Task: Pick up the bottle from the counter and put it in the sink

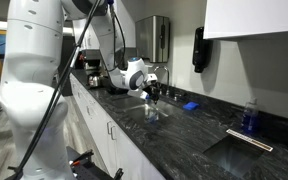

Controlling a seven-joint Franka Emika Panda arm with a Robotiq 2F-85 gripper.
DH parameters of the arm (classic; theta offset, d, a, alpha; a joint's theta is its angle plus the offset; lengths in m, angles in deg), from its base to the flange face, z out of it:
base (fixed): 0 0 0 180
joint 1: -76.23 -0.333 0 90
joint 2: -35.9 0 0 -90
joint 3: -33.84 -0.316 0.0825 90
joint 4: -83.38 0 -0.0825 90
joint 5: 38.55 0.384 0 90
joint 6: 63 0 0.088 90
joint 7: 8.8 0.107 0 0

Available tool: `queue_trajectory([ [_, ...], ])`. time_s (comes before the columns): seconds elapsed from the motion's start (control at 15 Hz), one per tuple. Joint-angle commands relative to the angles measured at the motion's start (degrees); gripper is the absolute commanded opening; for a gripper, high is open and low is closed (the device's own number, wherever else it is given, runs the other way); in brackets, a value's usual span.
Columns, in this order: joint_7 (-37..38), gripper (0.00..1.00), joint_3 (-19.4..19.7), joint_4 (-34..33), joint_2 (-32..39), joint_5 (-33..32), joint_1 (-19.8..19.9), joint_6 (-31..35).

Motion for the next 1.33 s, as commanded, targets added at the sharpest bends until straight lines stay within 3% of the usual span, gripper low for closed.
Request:
queue_trajectory([
  [0.0,-2.2,1.00,-3.1,2.6,-5.8,0.7,3.8,-6.2],
  [0.2,-5.3,1.00,-4.8,2.2,-10.0,2.9,5.5,-13.9],
  [0.4,-8.1,1.00,-3.4,1.6,-15.8,3.6,5.0,-25.0],
  [0.47,-9.4,1.00,-0.5,1.2,-17.4,4.2,2.2,-28.1],
  [0.8,-13.6,1.00,3.1,-1.0,-24.8,3.5,0.2,-42.6],
  [1.07,-15.8,1.00,5.0,-2.9,-27.6,3.8,-0.9,-49.2],
  [1.13,-12.8,1.00,4.5,-1.9,-27.0,3.0,-0.9,-46.1],
  [1.27,-13.7,1.00,5.0,-2.3,-27.7,3.1,-1.2,-47.6],
])
